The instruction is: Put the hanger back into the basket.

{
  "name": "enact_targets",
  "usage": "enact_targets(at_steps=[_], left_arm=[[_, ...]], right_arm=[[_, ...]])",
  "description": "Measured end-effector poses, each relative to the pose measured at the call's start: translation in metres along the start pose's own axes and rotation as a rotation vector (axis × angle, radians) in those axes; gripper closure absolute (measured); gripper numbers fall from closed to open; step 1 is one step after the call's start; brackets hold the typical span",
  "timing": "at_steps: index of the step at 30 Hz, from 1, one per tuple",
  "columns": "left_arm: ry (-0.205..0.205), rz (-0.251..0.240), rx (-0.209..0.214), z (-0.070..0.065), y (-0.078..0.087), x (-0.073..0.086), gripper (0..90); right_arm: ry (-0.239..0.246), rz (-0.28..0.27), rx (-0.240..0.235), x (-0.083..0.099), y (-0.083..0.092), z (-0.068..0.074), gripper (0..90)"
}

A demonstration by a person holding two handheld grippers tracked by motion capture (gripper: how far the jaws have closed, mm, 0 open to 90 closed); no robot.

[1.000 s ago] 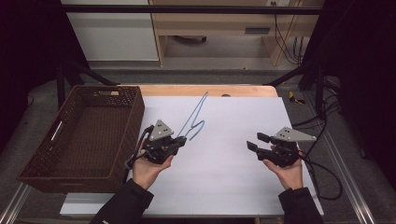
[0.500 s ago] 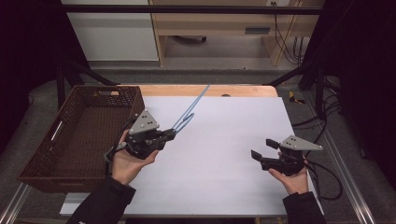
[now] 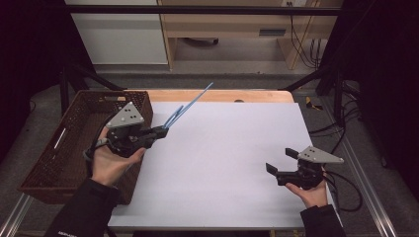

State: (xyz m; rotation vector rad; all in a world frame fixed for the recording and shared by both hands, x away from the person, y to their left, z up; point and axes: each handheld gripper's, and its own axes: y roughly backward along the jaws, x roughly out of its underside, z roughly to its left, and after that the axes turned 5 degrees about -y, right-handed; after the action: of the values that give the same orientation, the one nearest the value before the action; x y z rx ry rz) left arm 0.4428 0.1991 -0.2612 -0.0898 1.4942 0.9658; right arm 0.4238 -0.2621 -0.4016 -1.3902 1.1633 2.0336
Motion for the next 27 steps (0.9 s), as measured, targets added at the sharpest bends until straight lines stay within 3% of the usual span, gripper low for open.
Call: enact_targets(at_steps=[14, 27], left_arm=[[-0.009, 0.022, -0.002, 0.034, 0.028, 0.011, 87.2], [0.010, 0.017, -0.054, 0.069, 0.062, 0.024, 87.2]], right_arm=[[0.001, -0.001, -0.004, 0.001, 0.001, 0.002, 8.4], [0.007, -0.006, -0.006, 0.000, 0.002, 0.006, 6.6]])
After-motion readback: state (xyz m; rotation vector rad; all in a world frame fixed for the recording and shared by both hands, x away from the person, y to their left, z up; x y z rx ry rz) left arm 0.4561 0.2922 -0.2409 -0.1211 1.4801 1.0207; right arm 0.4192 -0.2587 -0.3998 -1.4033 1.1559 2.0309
